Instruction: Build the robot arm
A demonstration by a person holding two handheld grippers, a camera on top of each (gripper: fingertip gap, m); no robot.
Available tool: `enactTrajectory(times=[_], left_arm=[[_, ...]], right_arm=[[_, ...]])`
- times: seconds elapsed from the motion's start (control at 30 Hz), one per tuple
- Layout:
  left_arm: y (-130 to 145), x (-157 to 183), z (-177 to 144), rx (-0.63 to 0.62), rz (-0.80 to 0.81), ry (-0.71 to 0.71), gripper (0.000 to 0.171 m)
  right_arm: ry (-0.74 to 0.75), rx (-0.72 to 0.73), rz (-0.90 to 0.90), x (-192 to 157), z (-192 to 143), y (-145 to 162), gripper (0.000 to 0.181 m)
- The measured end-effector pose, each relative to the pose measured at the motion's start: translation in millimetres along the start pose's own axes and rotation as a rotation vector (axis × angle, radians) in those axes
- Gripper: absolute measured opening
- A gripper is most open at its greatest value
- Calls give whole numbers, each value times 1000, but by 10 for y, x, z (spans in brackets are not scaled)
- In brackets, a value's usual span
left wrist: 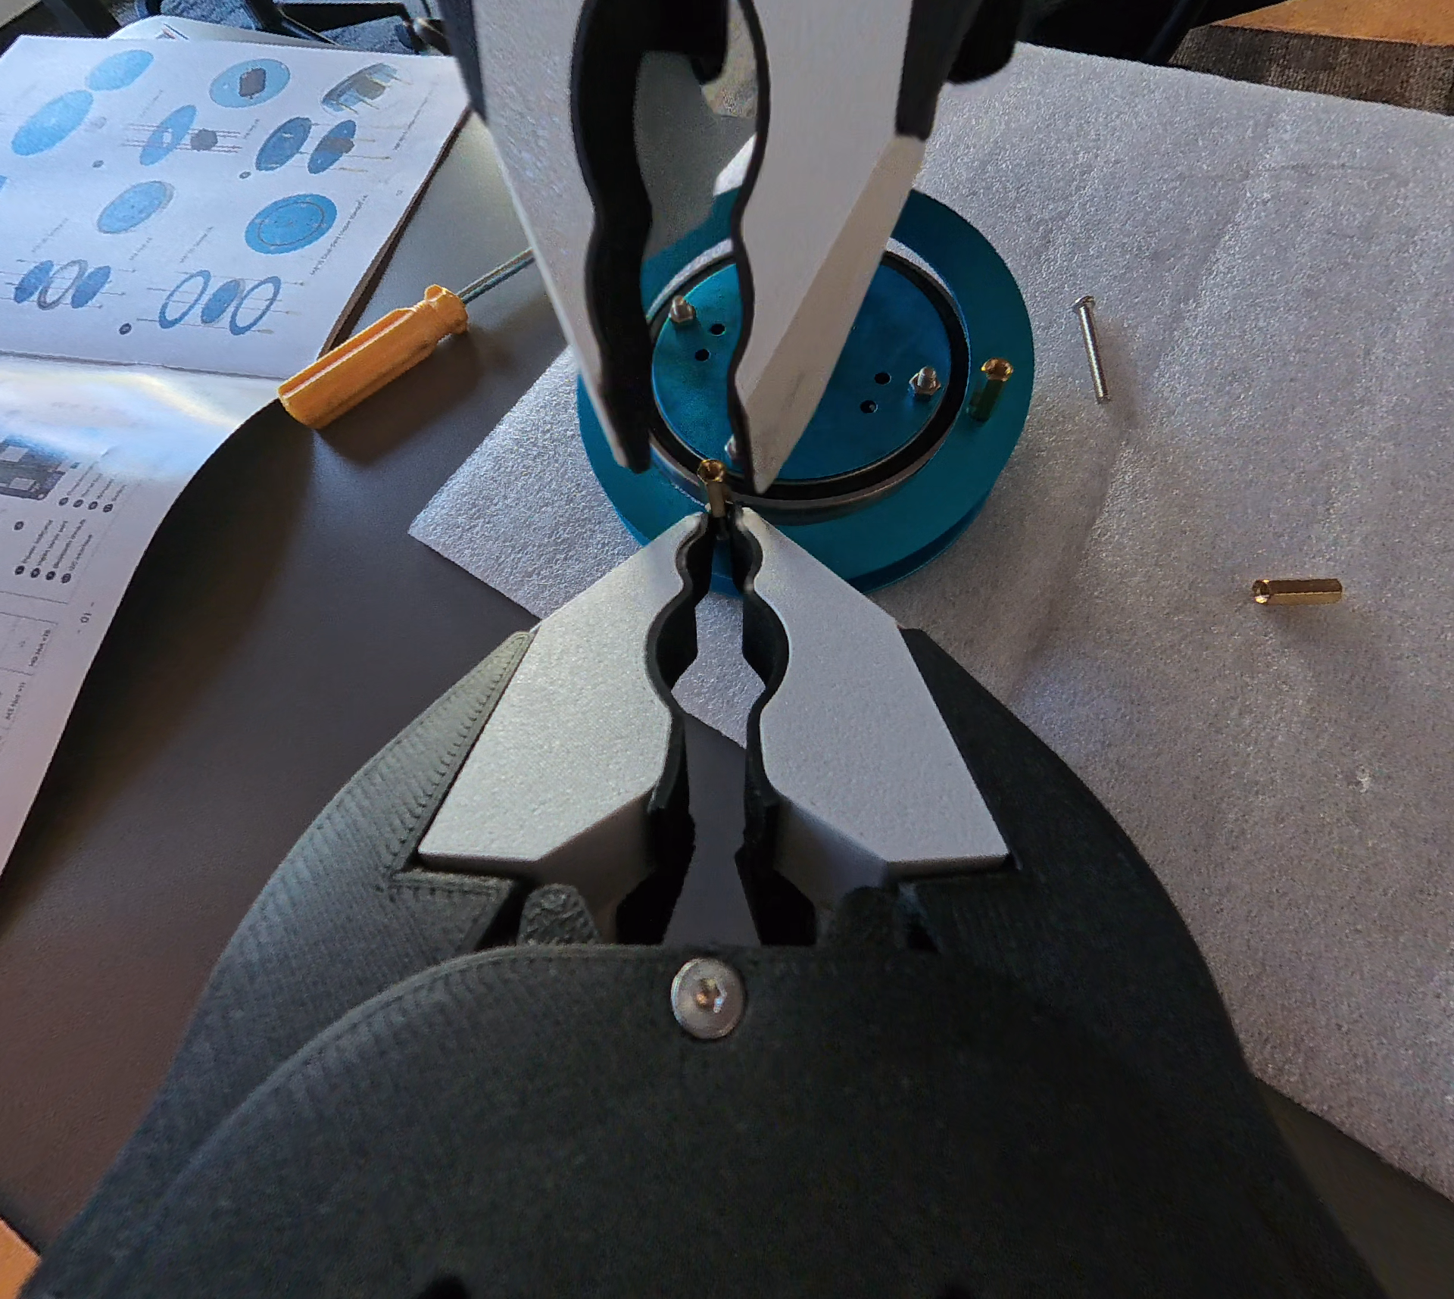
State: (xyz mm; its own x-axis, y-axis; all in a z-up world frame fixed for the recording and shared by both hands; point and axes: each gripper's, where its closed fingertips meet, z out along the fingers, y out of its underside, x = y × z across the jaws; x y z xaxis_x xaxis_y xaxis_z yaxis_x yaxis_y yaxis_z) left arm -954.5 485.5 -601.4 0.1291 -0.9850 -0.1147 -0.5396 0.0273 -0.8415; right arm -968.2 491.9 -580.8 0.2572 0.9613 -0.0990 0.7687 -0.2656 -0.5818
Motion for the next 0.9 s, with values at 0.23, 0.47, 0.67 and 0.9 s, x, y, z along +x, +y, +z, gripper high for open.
enactTrajectory(times=[0.23,0.47,0.67,0.9], left_arm=[[3,0,1,-1,1,0,2],[17,-15,10,-12,-5,-5,3],[-1,-29,-5,3,-4,-21,9],[-197,-123,-187,127,-52,-71,22]], right_arm=[[-58,-100,-231,-53,33,41,5],[29,-46,216,-30,48,39,6],[66,333,154,-83,-441,-16,26],[175,524,43,-219,-889,910,56]])
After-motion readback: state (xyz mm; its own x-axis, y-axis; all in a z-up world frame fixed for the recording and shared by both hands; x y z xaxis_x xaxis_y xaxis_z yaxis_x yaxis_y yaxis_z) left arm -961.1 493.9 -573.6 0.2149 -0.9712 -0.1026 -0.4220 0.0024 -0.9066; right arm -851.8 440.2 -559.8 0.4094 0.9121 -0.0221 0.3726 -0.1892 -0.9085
